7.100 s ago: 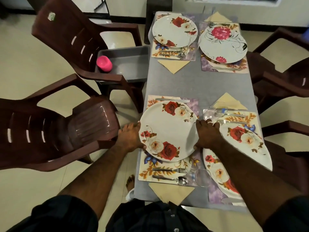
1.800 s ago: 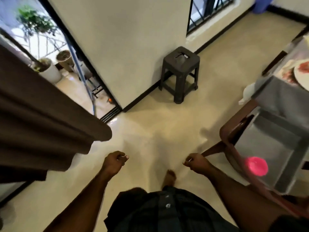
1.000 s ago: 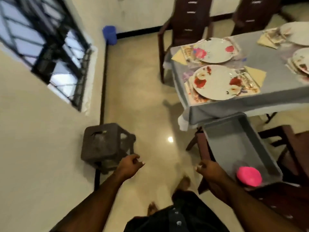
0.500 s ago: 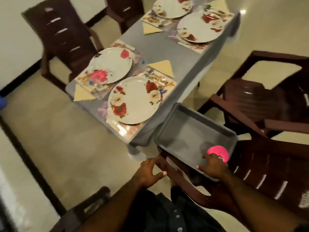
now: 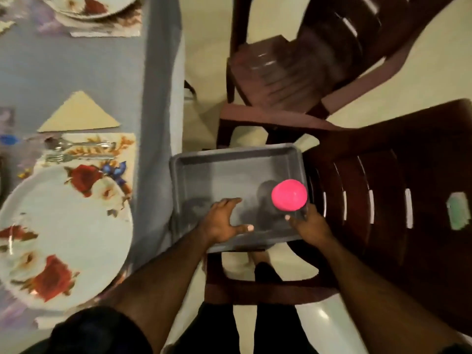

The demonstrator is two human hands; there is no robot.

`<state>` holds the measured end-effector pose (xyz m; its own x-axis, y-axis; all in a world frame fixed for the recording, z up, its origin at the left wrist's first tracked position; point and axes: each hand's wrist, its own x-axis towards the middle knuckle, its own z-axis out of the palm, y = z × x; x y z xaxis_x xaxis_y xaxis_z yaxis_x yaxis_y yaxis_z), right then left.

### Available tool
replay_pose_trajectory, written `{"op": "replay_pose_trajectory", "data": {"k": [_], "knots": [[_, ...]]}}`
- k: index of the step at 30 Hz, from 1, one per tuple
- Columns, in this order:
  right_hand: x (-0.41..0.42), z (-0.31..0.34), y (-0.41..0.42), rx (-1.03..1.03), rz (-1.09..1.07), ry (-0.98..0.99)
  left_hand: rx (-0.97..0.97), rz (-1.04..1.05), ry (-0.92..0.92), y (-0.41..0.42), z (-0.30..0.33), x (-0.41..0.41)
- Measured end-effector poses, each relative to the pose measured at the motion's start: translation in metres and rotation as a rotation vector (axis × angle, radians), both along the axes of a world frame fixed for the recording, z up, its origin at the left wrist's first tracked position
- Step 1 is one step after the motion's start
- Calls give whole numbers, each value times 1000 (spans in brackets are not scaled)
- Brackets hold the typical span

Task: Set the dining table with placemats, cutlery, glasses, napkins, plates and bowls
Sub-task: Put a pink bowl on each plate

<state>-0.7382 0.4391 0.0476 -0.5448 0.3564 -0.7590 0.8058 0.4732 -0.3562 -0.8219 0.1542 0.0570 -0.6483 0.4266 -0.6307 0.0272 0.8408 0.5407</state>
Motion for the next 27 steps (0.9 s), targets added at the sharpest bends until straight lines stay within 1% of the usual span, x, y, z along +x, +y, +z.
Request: {"op": "replay_pose_trajectory", "data": {"k": [3, 6, 11, 14, 16, 19, 22, 25, 26, 27], "knots": [[-4, -37, -2, 50, -211, 1, -51, -153, -64, 33, -38, -25], [-20, -68, 3, 79, -320, -3, -87, -217, -150, 65, -71, -41], [-32, -103, 15, 145, -397, 51, 11, -179, -197, 117, -115, -50], [-30, -112, 23, 100, -401, 75, 114, -34, -319, 135, -123, -48], [-28, -107, 26, 67, -393, 99, 163, 65, -354, 137, -116, -44], [-28, -76, 25, 47, -342, 109, 211, 135, -318, 127, -93, -34], [-29, -42, 20, 16, -263, 141, 236, 187, -203, 111, -57, -25], [-33, -10, 10, -62, -182, 175, 266, 226, -48, 93, -10, -20], [-36, -4, 8, -85, -155, 193, 276, 245, -13, 89, 6, -19], [-32, -16, 11, -93, -142, 201, 273, 255, 4, 87, 12, -16]]}}
